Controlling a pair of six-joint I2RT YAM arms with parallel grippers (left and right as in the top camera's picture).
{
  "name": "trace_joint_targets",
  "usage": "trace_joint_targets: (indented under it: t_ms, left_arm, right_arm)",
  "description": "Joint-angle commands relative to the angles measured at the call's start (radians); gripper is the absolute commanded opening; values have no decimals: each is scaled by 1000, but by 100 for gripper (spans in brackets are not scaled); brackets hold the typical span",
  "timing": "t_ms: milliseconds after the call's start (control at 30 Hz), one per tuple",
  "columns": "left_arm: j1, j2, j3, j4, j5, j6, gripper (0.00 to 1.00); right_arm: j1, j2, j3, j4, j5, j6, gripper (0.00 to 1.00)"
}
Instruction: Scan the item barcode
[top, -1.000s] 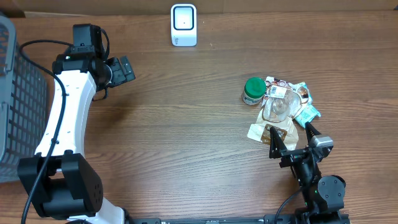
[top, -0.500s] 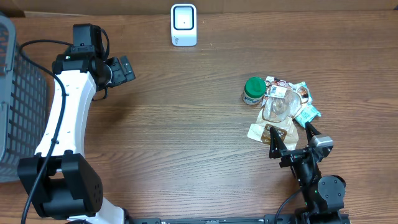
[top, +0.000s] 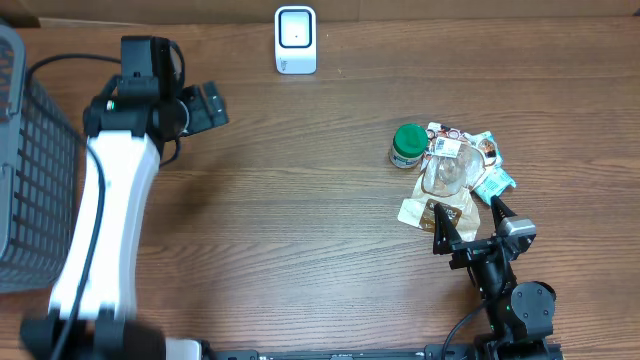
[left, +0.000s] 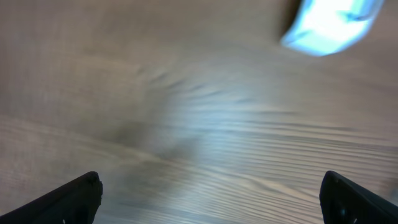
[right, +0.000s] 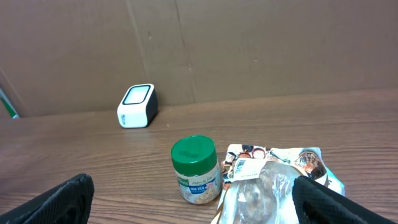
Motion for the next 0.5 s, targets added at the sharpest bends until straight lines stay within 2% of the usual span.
trace_joint_targets:
  t_ms: [0, 133, 233, 367, 467]
  left_arm:
    - [-55, -213, 9, 16, -47, 9, 100]
    - [-54, -385, -11, -32, -65, 13, 100]
    - [-48, -526, -107, 3, -75, 22, 100]
    - [-43, -722, -361, 139, -101, 23, 100]
    - [-31, -847, -564, 313, -101, 27, 100]
  right_arm:
    - [-3, -12, -10, 2, 6, 2, 100]
    - [-3, -12, -10, 2, 6, 2, 100]
    - [-3, -12, -10, 2, 6, 2, 100]
    - [-3, -12, -10, 2, 6, 2, 100]
    - [-3, -12, -10, 2, 6, 2, 100]
